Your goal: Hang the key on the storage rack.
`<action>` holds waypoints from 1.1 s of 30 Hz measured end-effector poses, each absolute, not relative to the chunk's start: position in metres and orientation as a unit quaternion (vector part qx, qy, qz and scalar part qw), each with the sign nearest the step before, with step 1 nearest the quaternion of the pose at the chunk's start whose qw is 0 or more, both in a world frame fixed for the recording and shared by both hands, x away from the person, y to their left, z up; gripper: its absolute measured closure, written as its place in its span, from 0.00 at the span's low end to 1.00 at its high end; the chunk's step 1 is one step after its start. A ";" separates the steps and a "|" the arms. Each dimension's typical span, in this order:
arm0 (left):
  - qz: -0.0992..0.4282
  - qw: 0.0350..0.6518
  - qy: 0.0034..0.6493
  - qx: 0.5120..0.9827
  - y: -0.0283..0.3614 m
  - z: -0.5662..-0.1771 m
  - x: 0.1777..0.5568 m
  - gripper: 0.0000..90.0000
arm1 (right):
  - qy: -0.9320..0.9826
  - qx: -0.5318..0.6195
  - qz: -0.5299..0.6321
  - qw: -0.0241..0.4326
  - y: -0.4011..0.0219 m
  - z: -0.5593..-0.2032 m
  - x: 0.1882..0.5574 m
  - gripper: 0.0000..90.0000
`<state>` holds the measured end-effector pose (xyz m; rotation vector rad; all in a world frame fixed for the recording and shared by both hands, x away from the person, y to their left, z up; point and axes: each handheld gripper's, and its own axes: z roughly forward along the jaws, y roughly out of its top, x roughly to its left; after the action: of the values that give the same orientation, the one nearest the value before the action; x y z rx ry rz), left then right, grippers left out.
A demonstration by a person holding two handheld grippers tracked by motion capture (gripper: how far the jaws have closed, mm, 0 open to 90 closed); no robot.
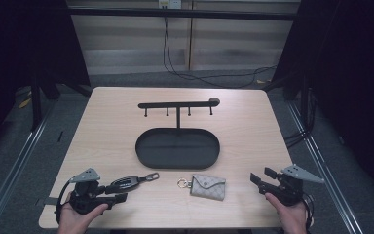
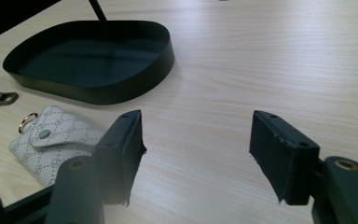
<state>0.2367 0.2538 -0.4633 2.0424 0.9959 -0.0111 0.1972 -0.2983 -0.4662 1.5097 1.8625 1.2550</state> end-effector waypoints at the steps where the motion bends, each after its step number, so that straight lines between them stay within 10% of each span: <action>1: -0.006 0.418 0.398 0.816 0.254 -0.463 0.237 0.57 | 0.670 0.545 0.456 0.214 -0.299 -0.466 0.197 0.38; 33: -0.026 0.369 0.356 0.858 0.218 -0.434 0.256 0.66 | 0.692 0.528 0.461 0.172 -0.291 -0.467 0.200 0.30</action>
<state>0.2559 0.2175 -0.4338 2.2020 0.9134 -0.0668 0.2003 -0.2912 -0.4674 1.4972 1.9651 1.3089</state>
